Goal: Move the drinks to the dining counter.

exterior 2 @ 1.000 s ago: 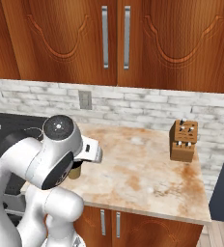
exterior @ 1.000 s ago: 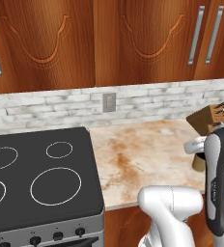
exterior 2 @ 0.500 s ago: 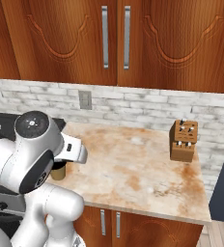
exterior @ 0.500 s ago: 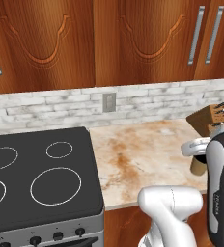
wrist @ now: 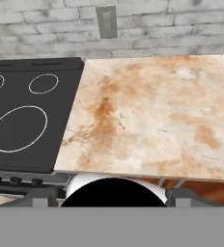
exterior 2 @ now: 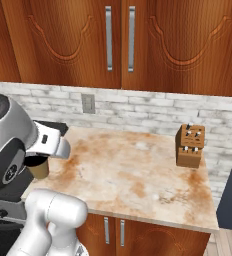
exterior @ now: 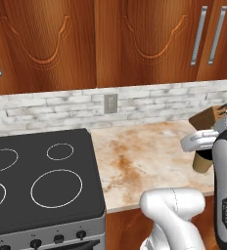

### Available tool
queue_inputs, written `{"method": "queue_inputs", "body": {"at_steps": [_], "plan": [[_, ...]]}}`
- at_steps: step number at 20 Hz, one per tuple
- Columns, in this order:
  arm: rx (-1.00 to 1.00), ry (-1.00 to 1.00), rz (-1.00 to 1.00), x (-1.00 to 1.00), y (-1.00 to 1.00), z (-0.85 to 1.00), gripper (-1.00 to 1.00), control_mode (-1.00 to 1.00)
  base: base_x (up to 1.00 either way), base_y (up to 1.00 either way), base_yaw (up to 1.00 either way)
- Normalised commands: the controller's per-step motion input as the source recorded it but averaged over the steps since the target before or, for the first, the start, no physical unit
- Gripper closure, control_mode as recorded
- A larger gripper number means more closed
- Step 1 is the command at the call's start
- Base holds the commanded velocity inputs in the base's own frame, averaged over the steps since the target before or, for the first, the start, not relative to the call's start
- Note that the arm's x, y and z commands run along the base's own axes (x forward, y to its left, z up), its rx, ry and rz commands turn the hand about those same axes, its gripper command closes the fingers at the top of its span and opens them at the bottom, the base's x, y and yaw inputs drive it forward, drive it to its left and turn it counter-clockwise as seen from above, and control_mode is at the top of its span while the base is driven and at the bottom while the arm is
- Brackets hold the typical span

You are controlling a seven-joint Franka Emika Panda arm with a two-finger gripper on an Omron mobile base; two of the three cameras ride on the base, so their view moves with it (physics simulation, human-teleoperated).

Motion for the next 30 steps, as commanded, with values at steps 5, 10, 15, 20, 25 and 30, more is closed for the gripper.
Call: {"method": "queue_inputs", "body": {"at_steps": [5, 10, 15, 20, 25, 30], "plan": [[0.00, 0.00, 0.00, 0.00, 0.00, 0.00, 1.00, 1.00, -0.60, 0.52, 0.19], [0.00, 0.00, 0.00, 0.00, 0.00, 0.00, 1.00, 1.00, -0.35, 0.70, 0.63], [0.00, 0.00, 0.00, 0.00, 0.00, 0.00, 1.00, 1.00, -0.44, 0.63, 0.77], [0.00, 0.00, 0.00, 0.00, 0.00, 0.00, 1.00, 1.00, -1.00, -0.40, 0.02], [0.00, 0.00, 0.00, 0.00, 0.00, 0.00, 1.00, 1.00, -1.00, -0.86, 0.00], [0.00, 0.00, 0.00, 0.00, 0.00, 0.00, 1.00, 1.00, -0.89, 1.00, 0.13]]}}
